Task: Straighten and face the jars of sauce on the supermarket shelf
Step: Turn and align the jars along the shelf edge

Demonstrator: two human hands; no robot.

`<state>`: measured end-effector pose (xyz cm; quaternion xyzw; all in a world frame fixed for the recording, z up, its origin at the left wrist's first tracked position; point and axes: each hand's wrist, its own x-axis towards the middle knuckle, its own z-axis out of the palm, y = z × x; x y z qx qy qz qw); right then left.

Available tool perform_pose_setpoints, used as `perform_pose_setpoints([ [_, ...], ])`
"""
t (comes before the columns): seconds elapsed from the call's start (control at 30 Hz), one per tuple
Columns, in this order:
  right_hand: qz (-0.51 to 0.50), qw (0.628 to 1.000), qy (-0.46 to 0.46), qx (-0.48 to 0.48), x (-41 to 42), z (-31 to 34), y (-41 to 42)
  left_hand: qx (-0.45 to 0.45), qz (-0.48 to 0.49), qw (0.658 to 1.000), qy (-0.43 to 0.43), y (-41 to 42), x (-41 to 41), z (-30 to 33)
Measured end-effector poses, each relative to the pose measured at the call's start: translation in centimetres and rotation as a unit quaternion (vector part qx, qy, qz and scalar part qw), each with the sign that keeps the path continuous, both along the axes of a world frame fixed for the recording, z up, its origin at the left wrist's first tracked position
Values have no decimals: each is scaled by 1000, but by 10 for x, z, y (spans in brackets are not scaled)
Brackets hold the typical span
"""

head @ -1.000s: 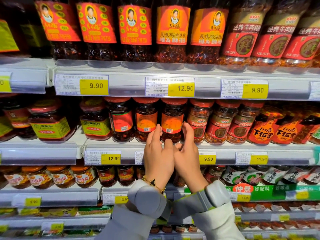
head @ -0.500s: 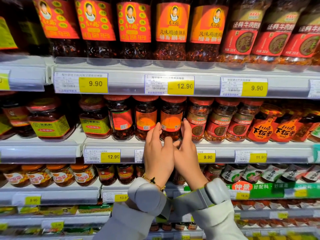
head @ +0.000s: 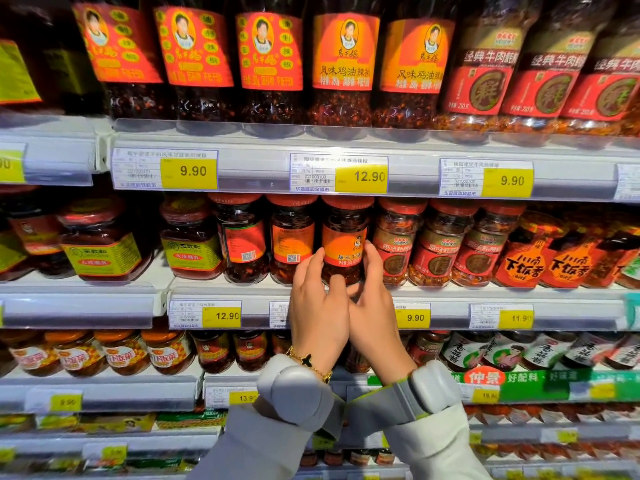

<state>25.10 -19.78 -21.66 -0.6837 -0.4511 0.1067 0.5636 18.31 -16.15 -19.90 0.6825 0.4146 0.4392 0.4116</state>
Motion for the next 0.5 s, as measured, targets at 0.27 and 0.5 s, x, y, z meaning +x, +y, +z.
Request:
perform_pose_setpoints([
  [0.27, -42, 999, 1, 32, 3, -2, -2, -13, -14, 1000, -18, 8, -5, 1],
  [0.5, -18, 999, 19, 21, -4, -6, 3, -31, -31, 999, 16, 12, -8, 2],
])
